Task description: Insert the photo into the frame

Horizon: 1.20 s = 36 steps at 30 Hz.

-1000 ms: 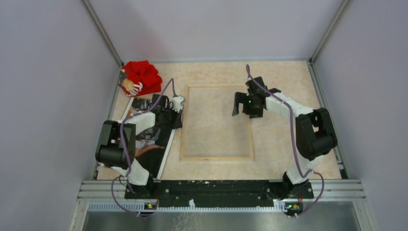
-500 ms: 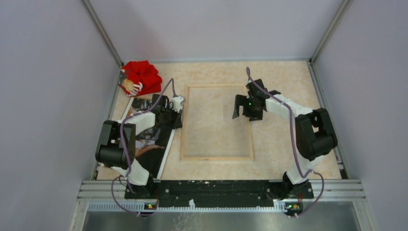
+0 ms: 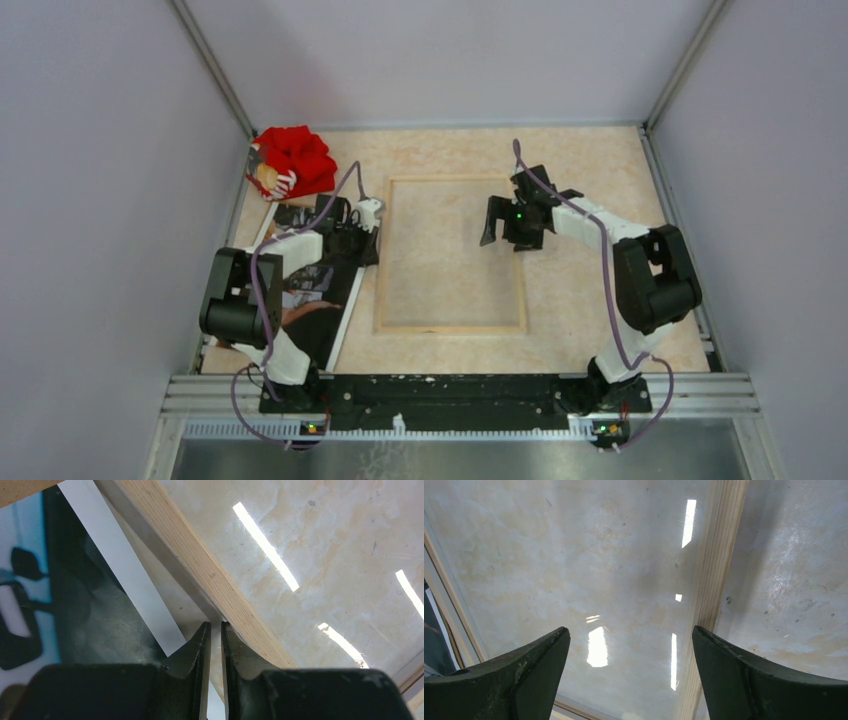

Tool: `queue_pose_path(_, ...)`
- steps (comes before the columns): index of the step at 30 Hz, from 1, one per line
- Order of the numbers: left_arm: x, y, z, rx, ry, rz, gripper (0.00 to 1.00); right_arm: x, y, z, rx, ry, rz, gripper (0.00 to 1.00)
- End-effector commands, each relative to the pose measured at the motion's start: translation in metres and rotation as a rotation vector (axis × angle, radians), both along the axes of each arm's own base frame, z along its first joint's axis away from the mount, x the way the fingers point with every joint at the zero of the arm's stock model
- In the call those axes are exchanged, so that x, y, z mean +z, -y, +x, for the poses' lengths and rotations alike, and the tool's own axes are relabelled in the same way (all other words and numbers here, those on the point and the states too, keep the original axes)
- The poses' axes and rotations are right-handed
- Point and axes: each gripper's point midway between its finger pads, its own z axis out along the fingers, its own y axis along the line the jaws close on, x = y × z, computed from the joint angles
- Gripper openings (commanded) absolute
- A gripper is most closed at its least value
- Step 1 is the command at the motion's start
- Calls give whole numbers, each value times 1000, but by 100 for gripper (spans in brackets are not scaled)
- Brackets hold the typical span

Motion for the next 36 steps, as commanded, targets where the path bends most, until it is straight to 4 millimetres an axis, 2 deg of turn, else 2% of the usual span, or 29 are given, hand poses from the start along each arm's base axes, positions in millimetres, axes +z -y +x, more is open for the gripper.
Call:
queue_pose_path(1, -17, -2, -8, -10, -57, 17, 20, 6, -22, -2, 28, 15, 68, 92)
queue_pose_path(18, -19, 2, -4, -19, -57, 5, 20, -6, -64, -18, 102, -7, 76, 91)
queue_pose_path(26, -17, 2, -5, -20, -54, 6, 20, -26, -58, -18, 78, -17, 32, 91)
queue_pose_path(30, -18, 2, -5, -21, -57, 5, 20, -49, -55, -25, 79, -44, 19, 88)
queue_pose_path(34, -17, 1, -5, -20, -57, 8, 20, -40, -68, -30, 194, 17, 55, 87)
queue_pose_path(36, -16, 1, -4, -19, -55, 12, 20, -42, -58, -28, 217, 16, -28, 86)
